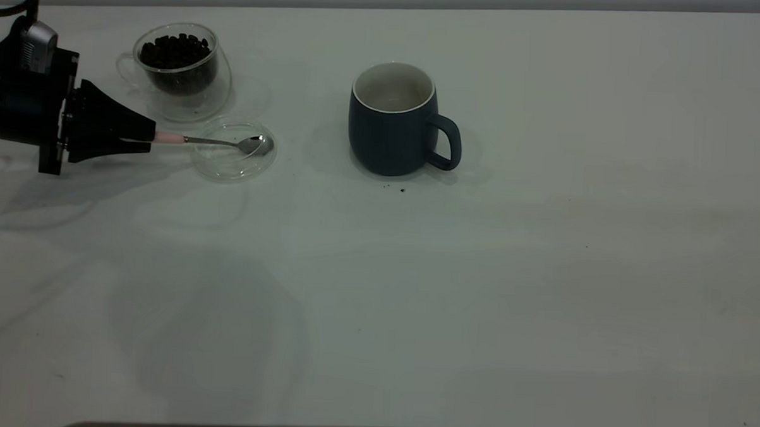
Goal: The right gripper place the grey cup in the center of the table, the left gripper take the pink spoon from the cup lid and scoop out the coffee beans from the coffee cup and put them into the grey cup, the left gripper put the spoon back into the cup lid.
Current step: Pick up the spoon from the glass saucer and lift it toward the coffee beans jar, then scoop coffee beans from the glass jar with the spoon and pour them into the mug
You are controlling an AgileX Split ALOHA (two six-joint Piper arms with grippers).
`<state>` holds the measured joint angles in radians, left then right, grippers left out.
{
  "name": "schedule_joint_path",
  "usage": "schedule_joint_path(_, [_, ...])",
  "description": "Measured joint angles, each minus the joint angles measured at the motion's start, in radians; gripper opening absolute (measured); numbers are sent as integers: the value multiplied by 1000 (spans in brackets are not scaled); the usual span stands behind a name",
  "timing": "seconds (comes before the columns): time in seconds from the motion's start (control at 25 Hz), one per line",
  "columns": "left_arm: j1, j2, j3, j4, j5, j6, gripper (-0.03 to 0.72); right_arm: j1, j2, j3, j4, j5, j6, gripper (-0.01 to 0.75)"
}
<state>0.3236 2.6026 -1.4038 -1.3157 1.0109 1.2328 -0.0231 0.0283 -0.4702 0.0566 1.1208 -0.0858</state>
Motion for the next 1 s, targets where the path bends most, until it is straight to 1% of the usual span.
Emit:
schedule_joint_path(0.08, [0, 0, 0, 0, 0, -1, 128, 0, 0, 0, 0, 0, 0, 591])
schedule_joint_path(0.36, [7, -35, 0, 43, 0, -7, 127, 0, 0, 0, 0, 0, 0, 591])
schedule_joint_path(0.52, [20, -93, 0, 109, 1, -60, 127, 0, 0, 0, 0, 0, 0, 591])
schedule_joint_path(0.72, [34, -161, 0, 235, 15, -127, 127, 0, 0, 0, 0, 0, 0, 591])
schedule_joint_path(0.88, [45, -256, 0, 253, 32, -114, 127, 0, 0, 0, 0, 0, 0, 591])
schedule_joint_path(1.0, [49, -356, 0, 245, 7, -70, 127, 0, 0, 0, 0, 1, 0, 591])
